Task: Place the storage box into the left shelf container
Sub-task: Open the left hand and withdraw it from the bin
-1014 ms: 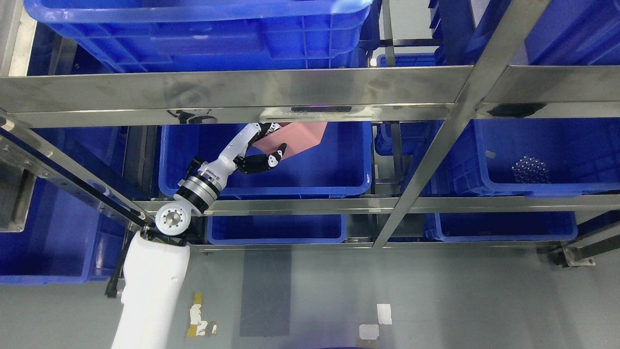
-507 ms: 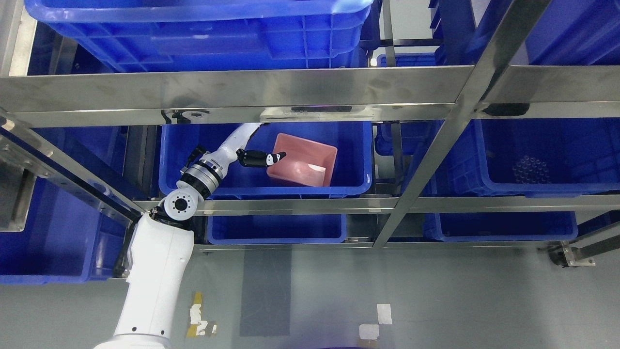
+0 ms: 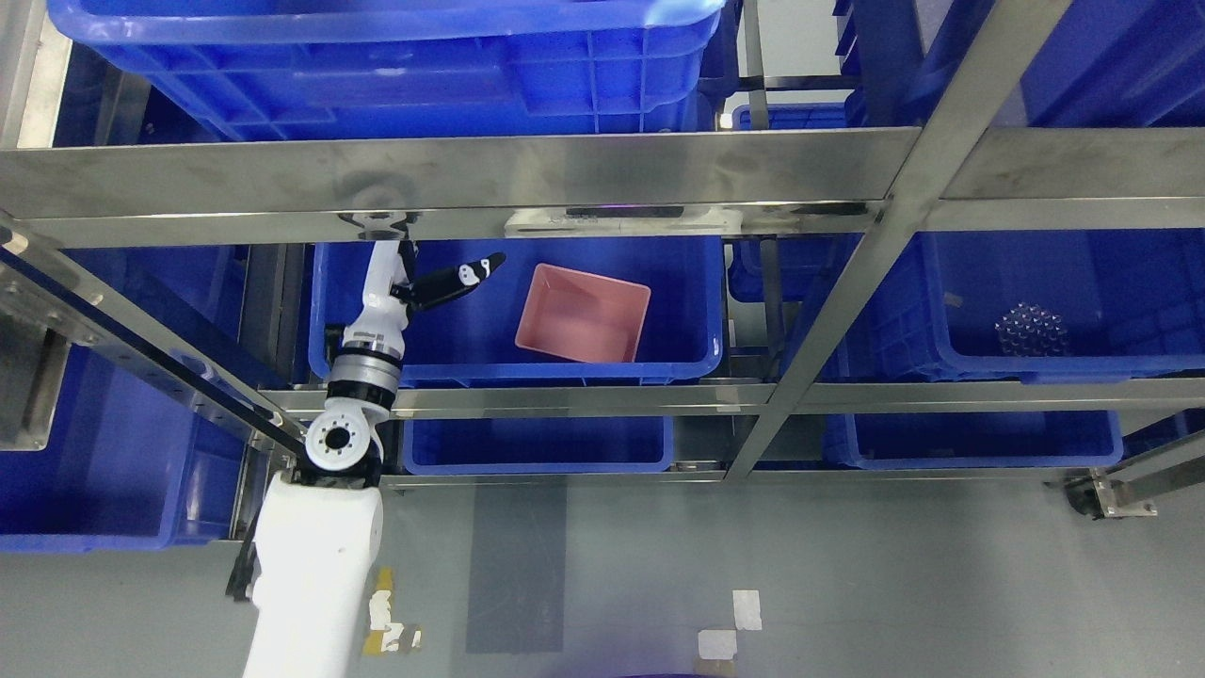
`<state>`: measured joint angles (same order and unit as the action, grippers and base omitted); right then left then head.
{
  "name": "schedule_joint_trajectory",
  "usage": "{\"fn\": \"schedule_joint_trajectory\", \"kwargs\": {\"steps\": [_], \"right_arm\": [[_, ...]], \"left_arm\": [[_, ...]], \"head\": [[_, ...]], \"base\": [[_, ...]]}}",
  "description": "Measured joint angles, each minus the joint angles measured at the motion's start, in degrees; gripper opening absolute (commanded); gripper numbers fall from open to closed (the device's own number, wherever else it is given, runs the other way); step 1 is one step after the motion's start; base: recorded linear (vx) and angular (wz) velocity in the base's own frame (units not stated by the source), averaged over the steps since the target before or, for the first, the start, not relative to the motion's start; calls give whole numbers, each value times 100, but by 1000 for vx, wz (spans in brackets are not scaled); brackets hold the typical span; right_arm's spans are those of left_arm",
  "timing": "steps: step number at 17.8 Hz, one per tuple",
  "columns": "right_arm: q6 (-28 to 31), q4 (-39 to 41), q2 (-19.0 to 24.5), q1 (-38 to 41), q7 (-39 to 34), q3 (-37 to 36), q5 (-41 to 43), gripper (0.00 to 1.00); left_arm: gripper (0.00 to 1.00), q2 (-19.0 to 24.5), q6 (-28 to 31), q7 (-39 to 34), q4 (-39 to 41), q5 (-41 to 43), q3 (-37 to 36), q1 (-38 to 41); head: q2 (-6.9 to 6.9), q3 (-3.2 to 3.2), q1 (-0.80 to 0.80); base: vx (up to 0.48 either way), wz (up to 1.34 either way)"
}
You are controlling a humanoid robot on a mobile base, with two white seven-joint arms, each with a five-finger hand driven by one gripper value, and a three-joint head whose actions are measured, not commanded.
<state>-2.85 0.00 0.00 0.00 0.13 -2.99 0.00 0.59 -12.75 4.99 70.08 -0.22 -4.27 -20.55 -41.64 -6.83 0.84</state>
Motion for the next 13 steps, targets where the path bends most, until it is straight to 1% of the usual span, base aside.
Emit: {"fn": "schedule_joint_trajectory", "kwargs": {"steps": [2, 5, 13], "right_arm": [[0, 0, 0, 0, 0, 0, 0, 100], [-2, 0, 0, 0, -3, 0, 0, 100], [-5, 0, 0, 0, -33, 0, 0, 100]], "left_arm": [[99, -9, 169, -97, 445, -252, 5, 434], [99, -24, 213, -287, 1073, -533, 43, 1002], [100, -42, 153, -341, 1884, -758, 56, 1487]], "head": [[0, 0, 0], [0, 0, 0], [0, 0, 0]], "base": [[0, 0], [1, 11], [3, 8]]}}
